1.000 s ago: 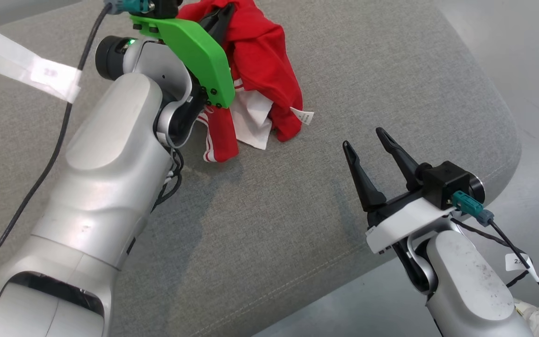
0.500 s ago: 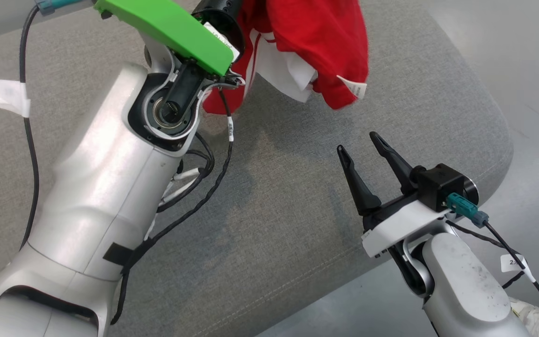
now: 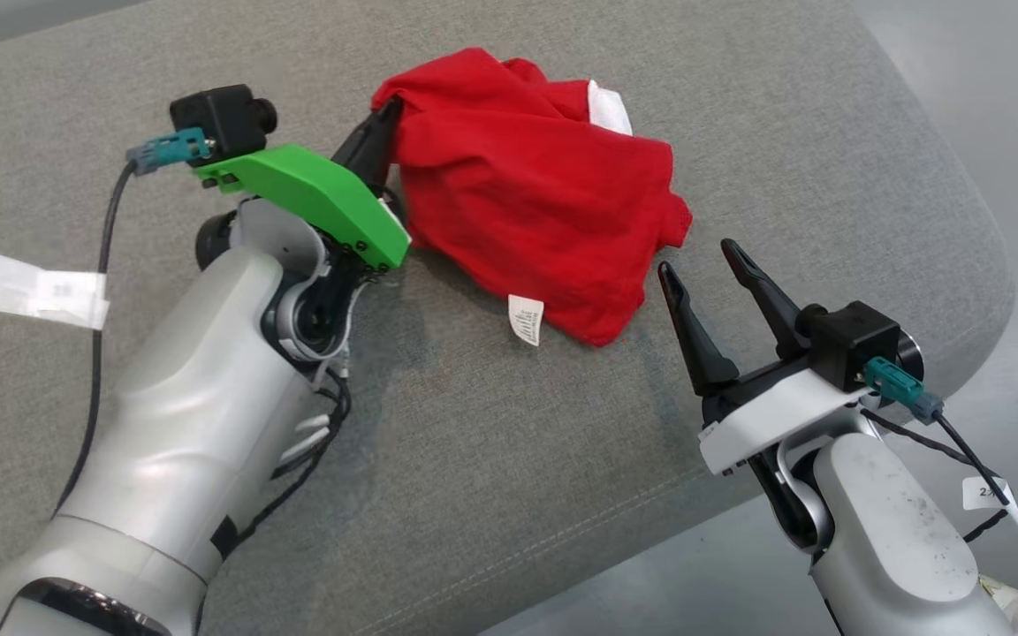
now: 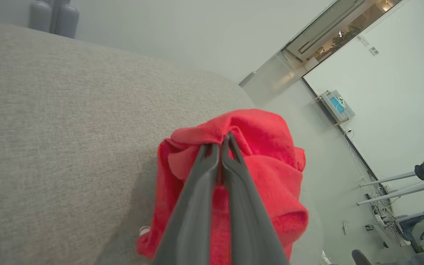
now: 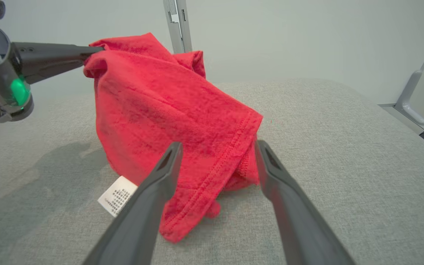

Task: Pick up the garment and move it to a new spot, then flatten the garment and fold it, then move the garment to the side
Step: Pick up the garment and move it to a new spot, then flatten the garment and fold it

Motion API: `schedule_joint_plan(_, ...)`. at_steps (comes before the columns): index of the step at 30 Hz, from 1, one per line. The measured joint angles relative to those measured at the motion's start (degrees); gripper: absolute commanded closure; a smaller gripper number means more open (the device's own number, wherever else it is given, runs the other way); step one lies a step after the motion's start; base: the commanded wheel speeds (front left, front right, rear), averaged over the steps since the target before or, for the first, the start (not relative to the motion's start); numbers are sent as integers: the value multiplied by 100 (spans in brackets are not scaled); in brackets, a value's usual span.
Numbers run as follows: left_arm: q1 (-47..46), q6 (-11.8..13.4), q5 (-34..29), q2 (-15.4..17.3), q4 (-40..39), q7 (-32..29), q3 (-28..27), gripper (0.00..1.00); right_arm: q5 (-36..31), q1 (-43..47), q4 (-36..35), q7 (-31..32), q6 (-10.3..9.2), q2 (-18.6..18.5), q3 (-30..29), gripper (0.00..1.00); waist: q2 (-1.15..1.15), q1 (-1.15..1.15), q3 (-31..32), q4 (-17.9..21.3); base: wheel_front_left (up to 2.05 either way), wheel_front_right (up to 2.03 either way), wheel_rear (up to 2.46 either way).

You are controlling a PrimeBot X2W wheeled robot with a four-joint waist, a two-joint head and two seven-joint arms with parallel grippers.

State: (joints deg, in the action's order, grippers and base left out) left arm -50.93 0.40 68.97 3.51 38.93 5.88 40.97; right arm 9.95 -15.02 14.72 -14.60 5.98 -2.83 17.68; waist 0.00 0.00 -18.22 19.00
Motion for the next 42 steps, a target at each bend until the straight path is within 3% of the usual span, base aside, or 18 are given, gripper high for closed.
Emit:
schedule_joint_plan(6,-84,114,-310,355,374,130,42,73,-58,-1,13,0,0,-1,-91,0,0,0,-3,-218,0,0,0)
schedule_joint_plan(8,-83,120,-330,403,512,84,145,51,-93,-1,33,0,0,-7,-110,0,0,0,1,-299,0,0,0)
schedule_joint_plan(9,-81,124,-338,405,569,73,186,34,-107,0,49,0,0,-10,-111,0,0,0,4,-339,0,0,0)
schedule_joint_plan(10,-81,124,-338,405,569,73,186,0,-107,0,49,0,0,-10,-111,0,0,0,4,-339,0,0,0)
schedule_joint_plan(23,-71,270,-1227,713,1061,503,688,0,-205,46,149,0,18,-32,-166,0,0,0,171,-760,0,0,0)
schedule_joint_plan(26,-67,248,-1267,550,832,630,721,0,-250,74,140,0,21,-81,-285,0,0,0,247,-823,0,0,0)
schedule_joint_plan(32,-46,-63,-1268,-180,76,622,1058,0,-298,140,74,0,22,-118,-337,0,0,0,285,-890,0,0,0)
schedule_joint_plan(38,52,-138,-1399,-147,-99,461,1502,0,-303,137,37,0,23,-76,-301,0,0,0,207,-702,0,0,0)
schedule_joint_plan(42,47,-15,-1639,-57,13,242,1700,0,-293,137,1,0,23,-60,-268,0,0,0,146,-491,0,0,0)
